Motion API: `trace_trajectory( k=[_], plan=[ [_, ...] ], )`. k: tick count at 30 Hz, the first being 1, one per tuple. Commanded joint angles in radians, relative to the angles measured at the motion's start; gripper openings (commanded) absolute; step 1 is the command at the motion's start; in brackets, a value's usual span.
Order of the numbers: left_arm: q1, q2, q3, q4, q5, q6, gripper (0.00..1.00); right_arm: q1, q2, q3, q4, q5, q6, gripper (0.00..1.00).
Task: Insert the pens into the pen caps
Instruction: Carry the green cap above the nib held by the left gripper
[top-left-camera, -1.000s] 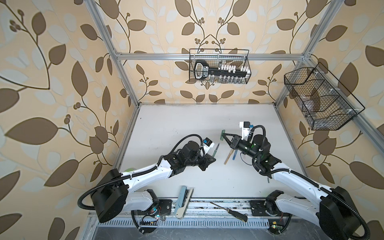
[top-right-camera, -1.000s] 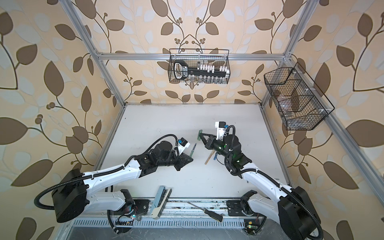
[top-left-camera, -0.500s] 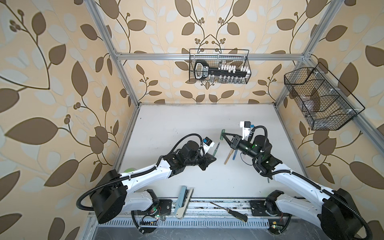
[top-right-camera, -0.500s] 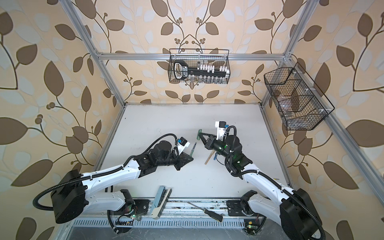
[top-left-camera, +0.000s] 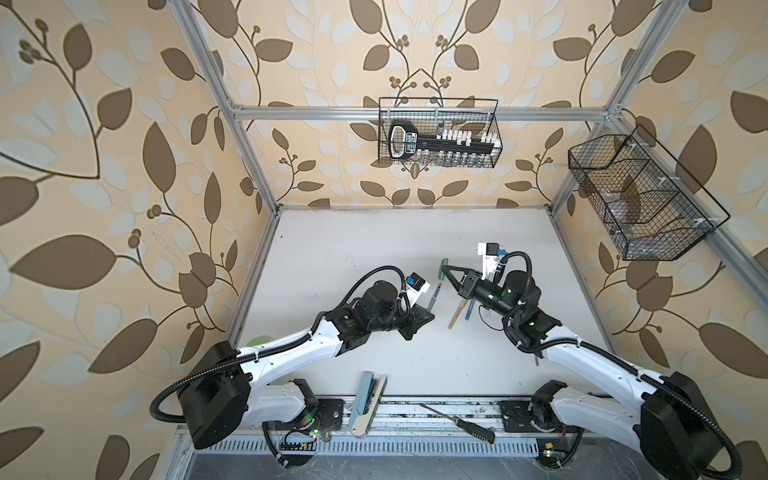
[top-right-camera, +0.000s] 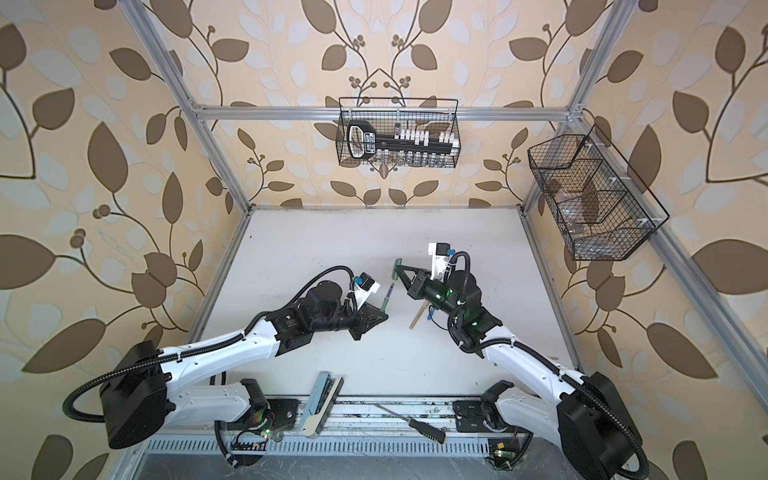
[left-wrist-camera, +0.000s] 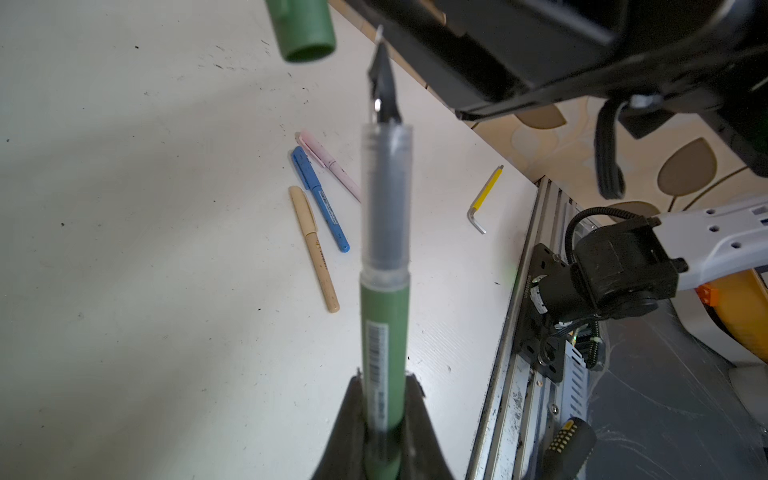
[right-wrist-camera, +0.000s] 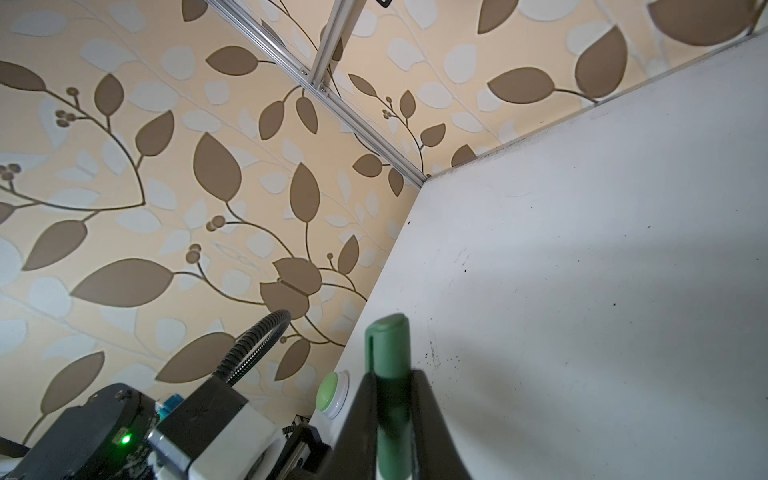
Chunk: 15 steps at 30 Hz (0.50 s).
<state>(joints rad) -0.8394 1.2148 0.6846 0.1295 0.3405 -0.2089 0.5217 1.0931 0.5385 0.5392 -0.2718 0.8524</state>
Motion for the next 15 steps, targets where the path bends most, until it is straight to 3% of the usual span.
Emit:
trace_trajectory(
  k=[1, 15],
  plan=[
    [-0.012, -0.031, 0.031, 0.043, 0.006, 0.001, 0.02, 0.008, -0.024, 0.018, 0.016, 0.016, -0.005, 0.15],
    [-0.012, -0.02, 0.029, 0.049, 0.011, -0.004, 0.02, 0.017, -0.06, 0.011, 0.038, 0.036, -0.017, 0.15]
  ],
)
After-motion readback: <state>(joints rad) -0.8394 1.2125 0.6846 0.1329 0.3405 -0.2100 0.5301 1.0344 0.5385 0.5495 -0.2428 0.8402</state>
